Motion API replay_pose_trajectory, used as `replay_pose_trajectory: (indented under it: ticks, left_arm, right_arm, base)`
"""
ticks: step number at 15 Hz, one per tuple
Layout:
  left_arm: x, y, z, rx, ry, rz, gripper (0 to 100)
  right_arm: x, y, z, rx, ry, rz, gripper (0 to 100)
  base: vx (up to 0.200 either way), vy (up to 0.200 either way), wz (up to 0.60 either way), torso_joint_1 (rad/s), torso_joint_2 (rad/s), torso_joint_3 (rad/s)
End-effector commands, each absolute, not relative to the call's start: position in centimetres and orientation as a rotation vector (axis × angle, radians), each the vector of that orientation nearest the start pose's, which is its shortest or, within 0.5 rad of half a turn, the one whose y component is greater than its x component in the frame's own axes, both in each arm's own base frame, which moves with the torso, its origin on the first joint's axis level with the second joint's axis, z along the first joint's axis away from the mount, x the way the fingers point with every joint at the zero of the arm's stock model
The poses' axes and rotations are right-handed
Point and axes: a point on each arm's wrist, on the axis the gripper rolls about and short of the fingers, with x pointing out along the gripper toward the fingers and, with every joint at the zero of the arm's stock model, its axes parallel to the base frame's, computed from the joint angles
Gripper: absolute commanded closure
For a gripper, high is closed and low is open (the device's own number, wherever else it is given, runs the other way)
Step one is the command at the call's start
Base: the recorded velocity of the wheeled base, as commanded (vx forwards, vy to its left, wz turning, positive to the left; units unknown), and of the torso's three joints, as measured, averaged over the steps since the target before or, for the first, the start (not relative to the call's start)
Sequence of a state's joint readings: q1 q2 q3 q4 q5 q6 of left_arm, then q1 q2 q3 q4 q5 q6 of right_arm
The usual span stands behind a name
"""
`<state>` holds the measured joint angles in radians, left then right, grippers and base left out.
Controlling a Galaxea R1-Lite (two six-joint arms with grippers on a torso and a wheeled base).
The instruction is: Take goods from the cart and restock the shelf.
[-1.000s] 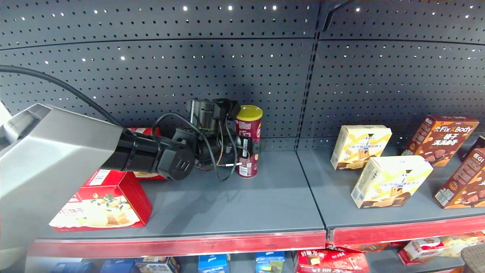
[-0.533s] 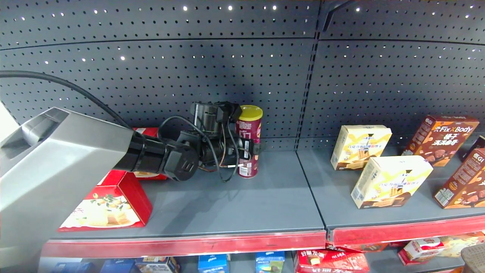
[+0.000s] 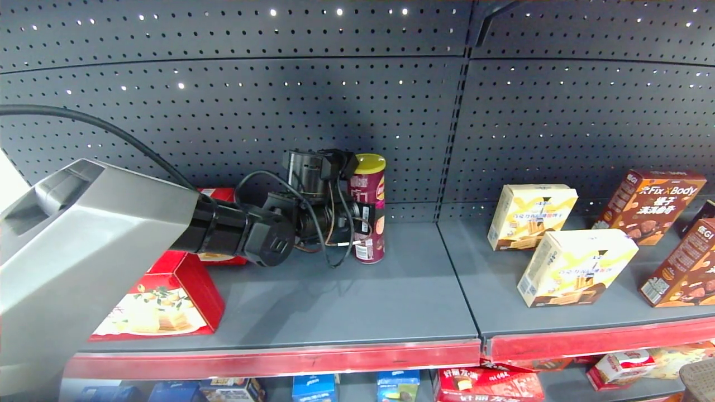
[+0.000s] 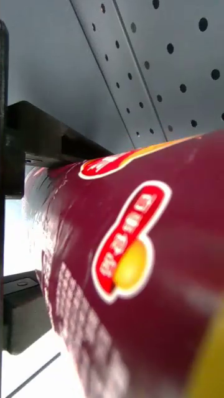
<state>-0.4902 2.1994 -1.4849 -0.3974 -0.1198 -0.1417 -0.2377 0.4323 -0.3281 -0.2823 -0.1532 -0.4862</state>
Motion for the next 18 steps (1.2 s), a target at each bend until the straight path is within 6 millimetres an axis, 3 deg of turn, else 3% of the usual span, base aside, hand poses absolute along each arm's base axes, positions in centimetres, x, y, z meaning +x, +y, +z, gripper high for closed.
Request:
replay_pose_trajectory:
  ticks: [1, 4, 6, 9, 13, 15, 18]
  left_arm:
    - [39.7, -22.1, 15.5, -0.102, 0.367, -0.59, 100]
    - [38.5, -23.3, 15.9, -0.139, 0.347, -0.626, 100]
    - [37.2, -22.8, 16.0, -0.143, 0.33, -0.641, 100]
    - [35.5, -21.9, 17.7, -0.152, 0.309, -0.692, 100]
    - [30.6, -18.8, 18.4, -0.095, 0.316, -0.851, 100]
    - [28.9, -16.8, 17.8, -0.03, 0.327, -0.925, 100]
    - [27.4, -15.8, 18.6, -0.027, 0.304, -0.99, 100]
  right_arm:
    - [0.8, -0.5, 20.1, -0.486, -0.087, -0.427, 100]
    - [0.5, -0.5, 20.0, -0.487, -0.097, -0.43, 100]
    - [0.5, -0.5, 19.9, -0.487, -0.096, -0.43, 100]
    - [0.2, -0.4, 19.5, -0.487, -0.1, -0.431, 100]
    - [-0.5, -0.2, 18.8, -0.487, -0.124, -0.43, 100]
    - [-0.7, -0.2, 18.3, -0.487, -0.126, -0.429, 100]
    - [-1.0, -0.1, 17.9, -0.487, -0.135, -0.431, 100]
  base:
    - [0.0, 0.0, 0.0, 0.0, 0.0, 0.0]
    - [0.0, 0.0, 0.0, 0.0, 0.0, 0.0]
    - [0.0, 0.0, 0.0, 0.0, 0.0, 0.0]
    - [0.0, 0.0, 0.0, 0.0, 0.0, 0.0]
    - [0.0, 0.0, 0.0, 0.0, 0.0, 0.0]
    - [0.0, 0.0, 0.0, 0.0, 0.0, 0.0]
    - [0.0, 0.0, 0.0, 0.0, 0.0, 0.0]
